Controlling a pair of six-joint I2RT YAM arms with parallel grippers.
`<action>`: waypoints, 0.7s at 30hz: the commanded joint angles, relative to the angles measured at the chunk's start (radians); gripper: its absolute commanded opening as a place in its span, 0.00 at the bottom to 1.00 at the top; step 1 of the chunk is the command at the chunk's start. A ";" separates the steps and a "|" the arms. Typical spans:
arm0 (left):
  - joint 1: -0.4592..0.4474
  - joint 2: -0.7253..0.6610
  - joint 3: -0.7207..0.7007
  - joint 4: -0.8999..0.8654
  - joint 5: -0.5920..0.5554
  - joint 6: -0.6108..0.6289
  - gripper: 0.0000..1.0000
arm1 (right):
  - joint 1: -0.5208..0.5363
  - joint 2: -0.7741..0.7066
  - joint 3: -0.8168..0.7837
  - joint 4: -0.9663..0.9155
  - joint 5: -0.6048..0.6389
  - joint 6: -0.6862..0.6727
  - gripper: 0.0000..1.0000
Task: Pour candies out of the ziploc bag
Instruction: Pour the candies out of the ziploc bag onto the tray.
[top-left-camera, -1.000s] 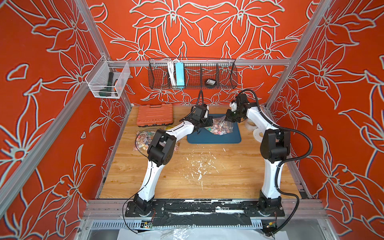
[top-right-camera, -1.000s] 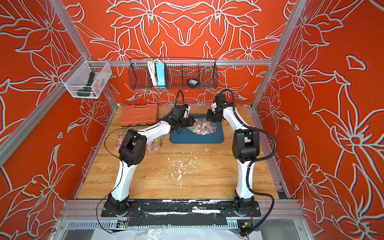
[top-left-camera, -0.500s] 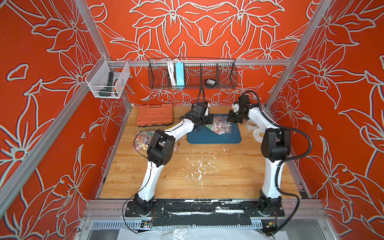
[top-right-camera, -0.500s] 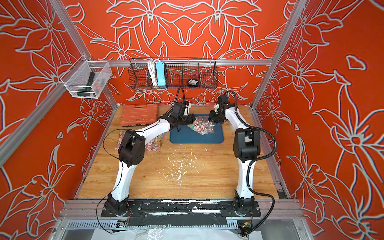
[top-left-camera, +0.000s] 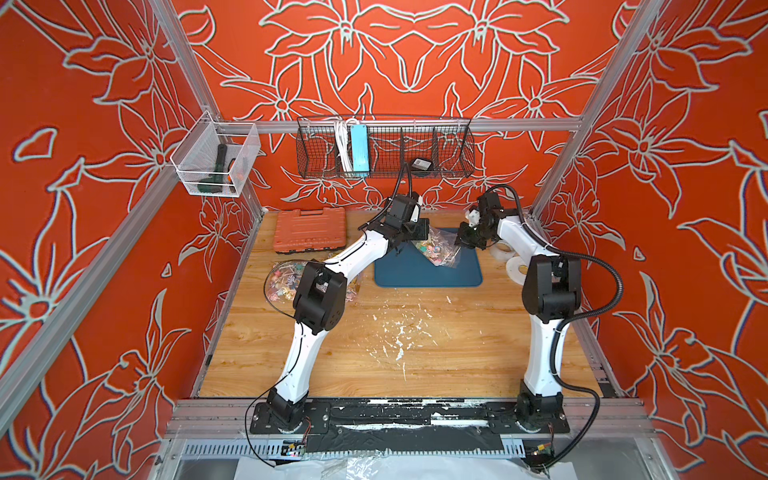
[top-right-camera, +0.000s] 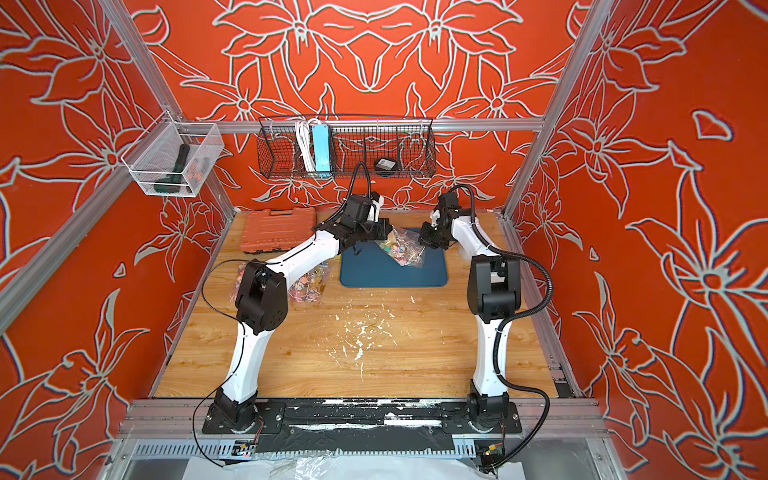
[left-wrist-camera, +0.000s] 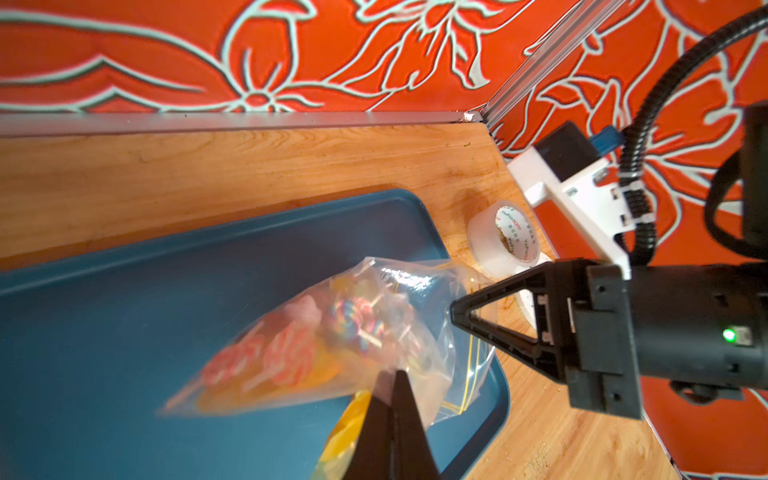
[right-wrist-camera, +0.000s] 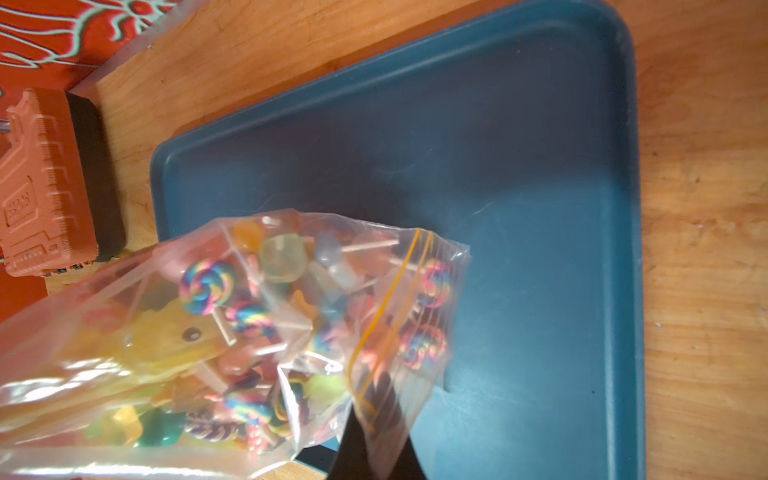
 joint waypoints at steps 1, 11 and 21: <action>0.002 -0.069 0.035 0.014 0.000 0.034 0.00 | -0.008 0.000 -0.022 0.004 -0.020 0.013 0.00; 0.003 -0.073 0.067 -0.024 -0.022 0.056 0.00 | -0.010 0.000 -0.047 0.027 -0.062 0.026 0.00; 0.007 -0.094 0.064 -0.048 -0.064 0.081 0.00 | 0.002 0.007 -0.071 0.067 -0.128 0.058 0.00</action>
